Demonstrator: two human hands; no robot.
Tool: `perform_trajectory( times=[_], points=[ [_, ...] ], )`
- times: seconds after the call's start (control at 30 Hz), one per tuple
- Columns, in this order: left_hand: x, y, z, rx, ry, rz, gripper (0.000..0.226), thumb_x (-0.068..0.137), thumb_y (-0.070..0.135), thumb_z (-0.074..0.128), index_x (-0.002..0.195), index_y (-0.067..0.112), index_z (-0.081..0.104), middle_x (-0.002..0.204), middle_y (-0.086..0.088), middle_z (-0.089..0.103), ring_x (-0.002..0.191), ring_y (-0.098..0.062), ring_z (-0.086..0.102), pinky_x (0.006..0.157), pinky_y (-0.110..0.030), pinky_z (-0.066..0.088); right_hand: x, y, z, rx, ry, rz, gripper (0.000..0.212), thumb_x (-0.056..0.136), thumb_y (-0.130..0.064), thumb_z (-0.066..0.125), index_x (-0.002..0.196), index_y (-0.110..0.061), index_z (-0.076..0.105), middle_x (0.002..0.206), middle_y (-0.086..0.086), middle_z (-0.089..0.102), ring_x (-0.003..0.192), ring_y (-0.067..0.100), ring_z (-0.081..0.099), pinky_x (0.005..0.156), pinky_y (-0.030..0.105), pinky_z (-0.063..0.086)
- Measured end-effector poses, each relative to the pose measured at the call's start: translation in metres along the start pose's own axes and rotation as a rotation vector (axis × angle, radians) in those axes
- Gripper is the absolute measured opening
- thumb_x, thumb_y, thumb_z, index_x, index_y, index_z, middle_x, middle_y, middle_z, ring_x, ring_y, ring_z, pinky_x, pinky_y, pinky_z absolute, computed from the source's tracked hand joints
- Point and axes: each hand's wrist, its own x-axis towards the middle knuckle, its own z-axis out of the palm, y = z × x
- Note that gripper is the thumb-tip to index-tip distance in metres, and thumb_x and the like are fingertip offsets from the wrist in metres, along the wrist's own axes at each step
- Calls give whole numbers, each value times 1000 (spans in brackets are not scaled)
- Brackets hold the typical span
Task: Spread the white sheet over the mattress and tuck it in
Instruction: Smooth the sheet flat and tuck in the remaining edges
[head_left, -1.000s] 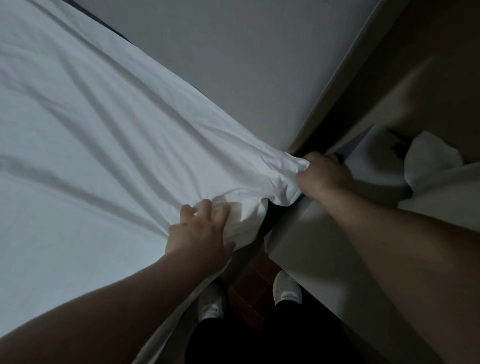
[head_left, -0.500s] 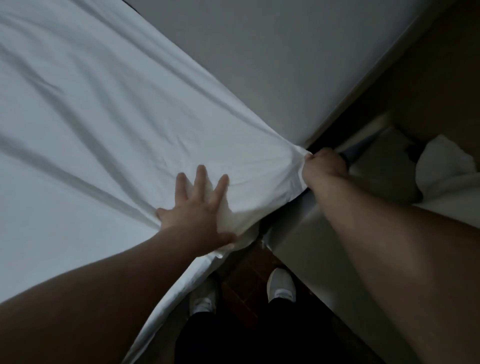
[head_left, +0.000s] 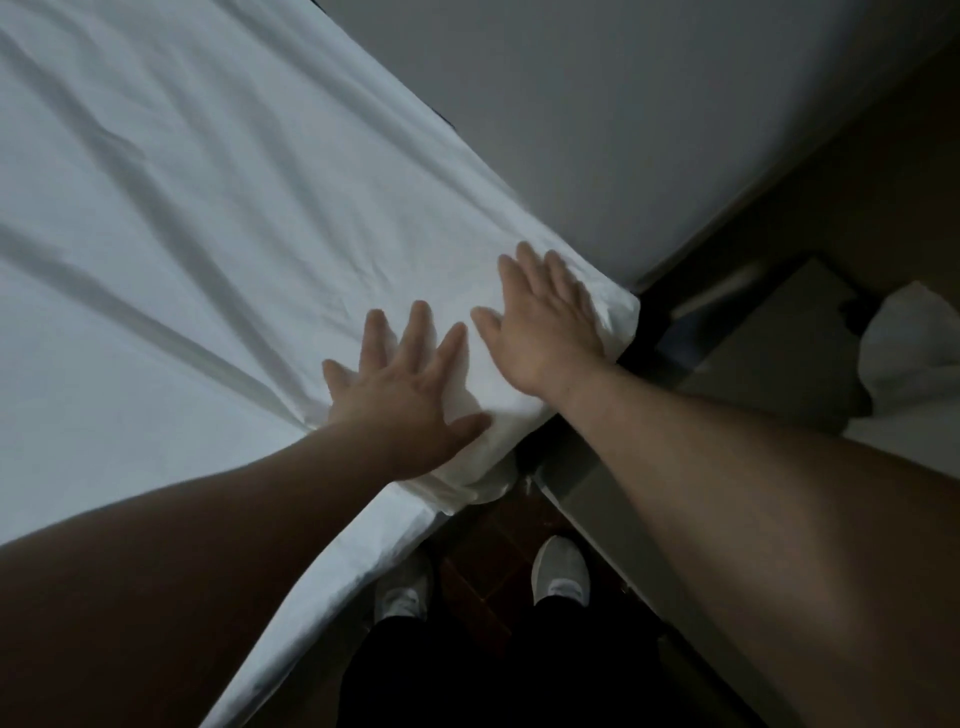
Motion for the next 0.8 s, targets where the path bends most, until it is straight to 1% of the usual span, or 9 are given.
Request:
perform_trajectory(
  times=[0.1, 0.2, 0.27, 0.33, 0.37, 0.43, 0.57, 0.67, 0.8],
  points=[
    [-18, -24, 8, -2, 160, -29, 84, 91, 80, 20, 158, 42, -13, 168, 8, -23, 156, -27, -20, 114, -77, 10, 5, 2, 5, -35, -10, 69, 74, 104, -58, 27, 165, -24, 1, 172, -1, -12, 158, 22, -15, 127, 47, -4],
    [-33, -46, 16, -153, 267, -337, 78, 95, 75, 19, 158, 43, -15, 167, 7, -27, 155, -27, -23, 112, -79, 6, 5, -20, 0, -42, 61, 110, 72, 102, -57, 33, 163, -24, 12, 173, 0, -5, 158, 26, -9, 124, 61, 1],
    [-38, -62, 22, -340, 256, -592, 79, 94, 78, 18, 158, 44, -13, 167, 8, -26, 155, -28, -21, 111, -81, 7, 6, -29, -6, -85, 119, 48, 68, 100, -57, 36, 160, -31, 16, 172, -4, -4, 157, 28, -9, 119, 71, 4],
    [-43, -82, 36, -541, 182, -804, 84, 91, 81, 17, 160, 42, -11, 169, 2, -23, 155, -33, -17, 113, -77, 4, 9, -24, -6, -83, 37, 61, 71, 99, -62, 35, 161, -38, 8, 171, -9, -11, 157, 26, -15, 117, 74, 2],
    [-49, -93, 45, -581, 130, -852, 85, 91, 82, 16, 160, 40, -11, 169, -4, -22, 155, -37, -16, 116, -73, 1, 11, -20, -5, -77, -20, 96, 75, 98, -65, 33, 162, -38, 3, 171, -9, -15, 156, 25, -18, 118, 72, -1],
    [-66, -110, 66, -587, 68, -851, 87, 87, 85, 15, 158, 43, -10, 168, -5, -22, 153, -40, -18, 117, -69, 1, 13, -15, -1, -94, -73, 147, 80, 97, -68, 30, 163, -36, -4, 170, -7, -19, 156, 23, -22, 119, 69, -5],
    [-101, -127, 79, -656, 83, -868, 89, 87, 86, 25, 156, 45, -14, 167, 3, -23, 154, -33, -20, 113, -76, 7, 18, -22, -5, -122, -125, 179, 84, 96, -71, 32, 162, -38, -9, 169, -8, -22, 156, 22, -23, 120, 68, -4],
    [-124, -146, 89, -653, 48, -920, 88, 86, 86, 24, 155, 47, -14, 167, 7, -25, 154, -29, -22, 110, -80, 9, 19, -24, -13, -166, -190, 211, 83, 97, -70, 33, 162, -39, -9, 169, -9, -22, 156, 22, -19, 121, 67, 0],
    [-145, -162, 97, -604, 55, -937, 83, 88, 84, 24, 155, 49, -10, 167, 12, -24, 155, -26, -21, 108, -83, 10, 6, -63, -7, -227, -65, 287, 73, 101, -53, 37, 163, -32, 3, 171, 1, -15, 156, 35, -13, 117, 74, 2]
  ],
)
